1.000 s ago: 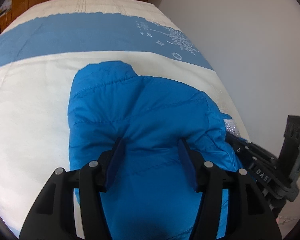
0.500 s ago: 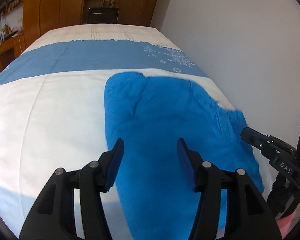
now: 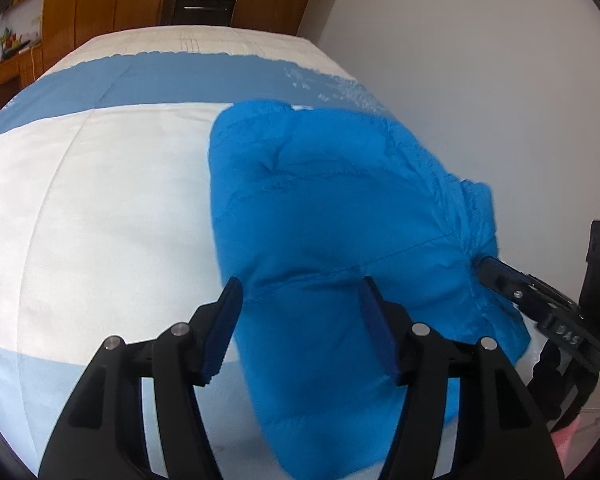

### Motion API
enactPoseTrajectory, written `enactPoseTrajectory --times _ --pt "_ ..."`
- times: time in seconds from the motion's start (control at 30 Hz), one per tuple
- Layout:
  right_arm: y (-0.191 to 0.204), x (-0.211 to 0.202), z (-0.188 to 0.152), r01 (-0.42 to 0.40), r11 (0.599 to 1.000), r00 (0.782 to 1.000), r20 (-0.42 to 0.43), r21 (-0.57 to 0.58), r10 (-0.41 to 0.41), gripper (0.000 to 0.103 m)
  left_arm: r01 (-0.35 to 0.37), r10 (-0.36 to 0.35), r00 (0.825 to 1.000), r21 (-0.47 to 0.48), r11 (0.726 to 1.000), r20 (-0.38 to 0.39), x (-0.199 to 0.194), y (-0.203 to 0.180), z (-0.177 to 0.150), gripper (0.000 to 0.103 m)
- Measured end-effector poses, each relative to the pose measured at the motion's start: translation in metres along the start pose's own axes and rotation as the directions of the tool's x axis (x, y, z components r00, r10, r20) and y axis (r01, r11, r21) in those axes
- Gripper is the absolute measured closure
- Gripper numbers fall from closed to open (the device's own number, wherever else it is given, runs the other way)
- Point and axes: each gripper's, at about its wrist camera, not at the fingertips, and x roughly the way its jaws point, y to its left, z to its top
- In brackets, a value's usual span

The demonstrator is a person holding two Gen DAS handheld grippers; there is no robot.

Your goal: Fold large clothes

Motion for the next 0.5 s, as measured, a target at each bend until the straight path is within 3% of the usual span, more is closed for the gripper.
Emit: enactPoseTrajectory --times 0.07,0.13,0.23,0.3,0.5 --pt "-0.003 -0.013 0.002 0.004 1.0 1.0 0.02 0.009 -0.004 0.065 -0.006 0.006 1.0 0.013 1.0 0.013 -0.01 0.007 0.002 0.036" --pt "-0.007 -0.023 0.003 0.01 1.0 0.999 0.031 0.019 -0.011 0.047 -0.005 0.005 1.0 0.015 1.0 0.018 -0.013 0.011 0.003 0.031" --pt "-0.023 -0.028 0.004 -0.017 0.996 1.0 0.012 0.084 0.016 0.034 -0.013 0.013 1.0 0.014 1.0 0.012 -0.015 0.02 0.002 0.027" --pt "-0.035 -0.023 0.004 -0.032 0.992 0.999 -0.018 0.121 0.034 0.03 -0.015 0.015 1.0 0.011 1.0 0.002 -0.019 0.023 -0.006 0.021" --pt "-0.064 0.006 0.001 -0.098 0.967 0.987 -0.099 0.234 0.124 0.021 0.047 -0.047 0.998 -0.001 0.999 -0.031 -0.006 0.031 -0.006 0.017"
